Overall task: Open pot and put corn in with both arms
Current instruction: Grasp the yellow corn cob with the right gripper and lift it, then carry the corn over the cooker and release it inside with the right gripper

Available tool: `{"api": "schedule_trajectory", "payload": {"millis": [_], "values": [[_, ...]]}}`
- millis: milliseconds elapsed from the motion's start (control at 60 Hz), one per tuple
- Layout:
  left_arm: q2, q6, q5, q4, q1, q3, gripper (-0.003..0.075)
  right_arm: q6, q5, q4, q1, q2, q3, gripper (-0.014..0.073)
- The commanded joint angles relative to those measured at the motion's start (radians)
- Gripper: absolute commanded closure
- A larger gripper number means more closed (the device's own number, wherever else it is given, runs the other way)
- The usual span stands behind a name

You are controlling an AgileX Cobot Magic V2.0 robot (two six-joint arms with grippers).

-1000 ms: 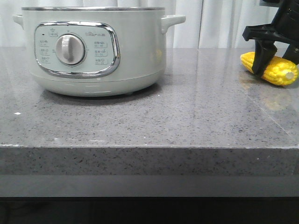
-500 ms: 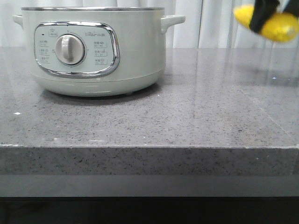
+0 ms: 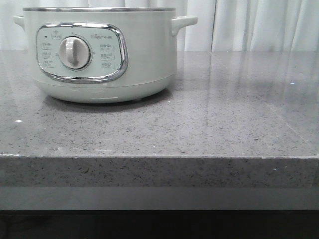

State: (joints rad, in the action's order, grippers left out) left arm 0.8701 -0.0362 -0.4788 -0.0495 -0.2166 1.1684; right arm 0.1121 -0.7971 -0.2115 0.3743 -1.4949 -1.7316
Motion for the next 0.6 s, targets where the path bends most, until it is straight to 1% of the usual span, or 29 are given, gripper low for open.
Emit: {"api": "schedule_trajectory", "payload": {"millis": [0, 167, 333, 433, 583], "values": [[-0.012, -0.005, 0.172, -0.008, 0.001, 0.040, 0.0513, 0.021, 0.101, -0.026, 0.062, 0.011, -0.050, 0.0246], [-0.012, -0.005, 0.183, -0.008, 0.001, 0.040, 0.0513, 0.027, 0.207, -0.026, 0.151, -0.067, -0.081, 0.0246], [-0.012, -0.005, 0.183, -0.008, 0.001, 0.040, 0.0513, 0.028, 0.261, -0.027, 0.214, -0.159, -0.120, 0.0246], [-0.012, -0.005, 0.183, -0.008, 0.001, 0.040, 0.0513, 0.034, 0.265, -0.027, 0.234, -0.208, -0.135, 0.0246], [-0.012, -0.005, 0.182, -0.008, 0.001, 0.040, 0.0513, 0.055, 0.262, -0.018, 0.237, -0.274, -0.135, 0.0246]]}}
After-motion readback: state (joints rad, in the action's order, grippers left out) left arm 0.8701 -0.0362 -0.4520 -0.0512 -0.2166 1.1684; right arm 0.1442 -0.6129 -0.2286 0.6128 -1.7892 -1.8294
